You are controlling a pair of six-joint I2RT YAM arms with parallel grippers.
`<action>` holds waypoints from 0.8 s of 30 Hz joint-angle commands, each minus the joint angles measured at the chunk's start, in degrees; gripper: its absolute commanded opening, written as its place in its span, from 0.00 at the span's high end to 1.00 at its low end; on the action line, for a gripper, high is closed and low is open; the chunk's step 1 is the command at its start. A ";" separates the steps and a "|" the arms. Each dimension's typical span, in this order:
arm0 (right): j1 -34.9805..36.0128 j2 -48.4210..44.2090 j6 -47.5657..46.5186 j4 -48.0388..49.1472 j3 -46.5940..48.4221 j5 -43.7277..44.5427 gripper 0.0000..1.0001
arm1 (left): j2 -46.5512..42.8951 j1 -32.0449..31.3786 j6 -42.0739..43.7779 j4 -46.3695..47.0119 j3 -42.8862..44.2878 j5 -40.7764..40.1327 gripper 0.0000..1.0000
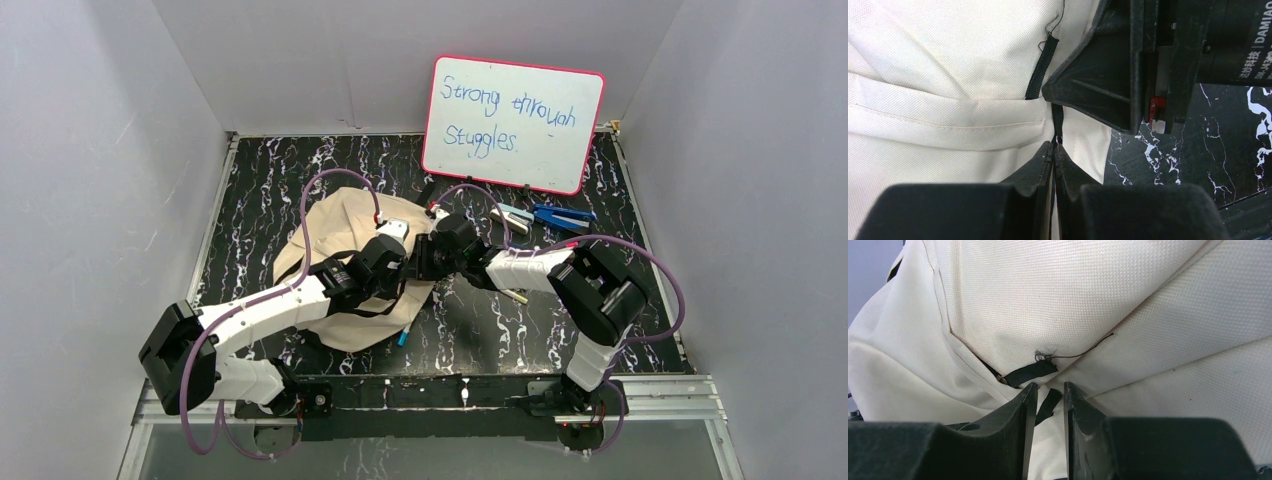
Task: Pack the student bag
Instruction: Zip the student bag at the center of the board.
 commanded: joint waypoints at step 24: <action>2.99 0.69 -1.49 -4.07 2.48 0.34 0.67 | -2.58 0.09 -0.42 0.38 -1.20 0.36 0.95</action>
